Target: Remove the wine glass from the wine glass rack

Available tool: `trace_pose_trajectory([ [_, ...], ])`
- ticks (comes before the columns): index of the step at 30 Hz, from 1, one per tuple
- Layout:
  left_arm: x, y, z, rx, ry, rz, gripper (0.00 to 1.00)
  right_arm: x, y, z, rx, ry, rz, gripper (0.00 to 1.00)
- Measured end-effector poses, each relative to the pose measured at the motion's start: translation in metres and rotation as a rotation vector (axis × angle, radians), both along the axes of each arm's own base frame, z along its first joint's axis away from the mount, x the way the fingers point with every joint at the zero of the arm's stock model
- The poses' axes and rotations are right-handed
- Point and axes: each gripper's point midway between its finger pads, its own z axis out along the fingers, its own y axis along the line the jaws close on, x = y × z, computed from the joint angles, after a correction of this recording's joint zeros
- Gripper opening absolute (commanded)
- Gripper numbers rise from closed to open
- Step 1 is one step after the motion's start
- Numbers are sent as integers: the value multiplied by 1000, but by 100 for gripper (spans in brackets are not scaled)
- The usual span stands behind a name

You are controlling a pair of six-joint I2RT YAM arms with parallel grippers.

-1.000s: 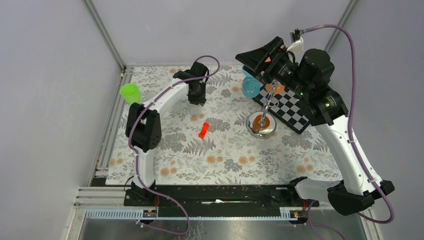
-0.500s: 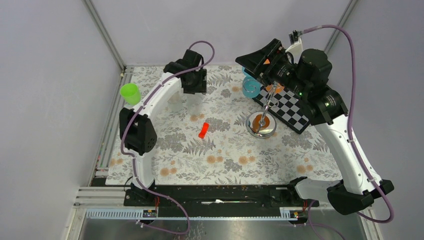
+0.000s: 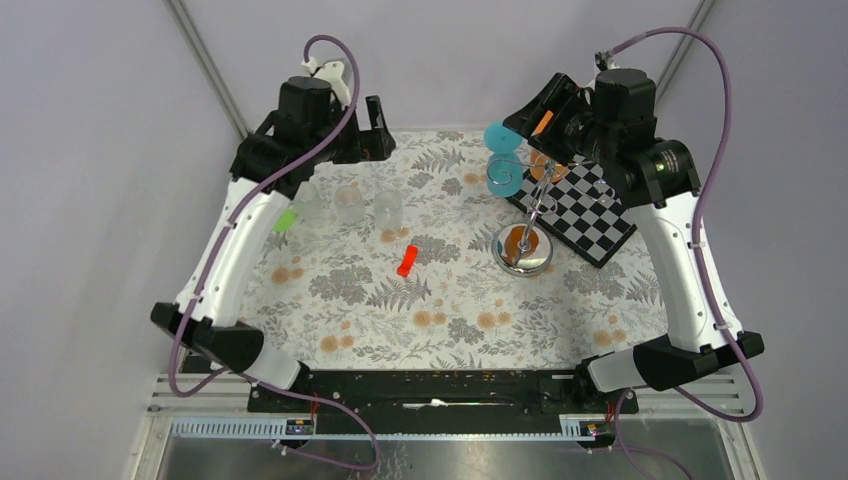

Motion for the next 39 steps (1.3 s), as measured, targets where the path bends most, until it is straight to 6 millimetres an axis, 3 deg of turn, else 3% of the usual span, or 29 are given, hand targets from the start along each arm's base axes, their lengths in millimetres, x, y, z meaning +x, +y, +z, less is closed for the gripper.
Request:
trace_pose_trajectory([
  [3,-15,4,9,-28,-28,-14,99,2,-16,-12,-74,19,-47,75],
  [7,-23,8,5,-51,-19,-25,99,5,-28,-21,-151,23,-79,75],
  [13,-24,9,-13,-39,25,-26,99,16,-28,-34,-190,43,-81,67],
  [22,-26,8,-17,-44,40,-28,99,34,-24,-72,-171,87,-153,65],
  [39,-26,7,-17,-49,42,-30,99,49,-25,-71,-38,48,-324,60],
])
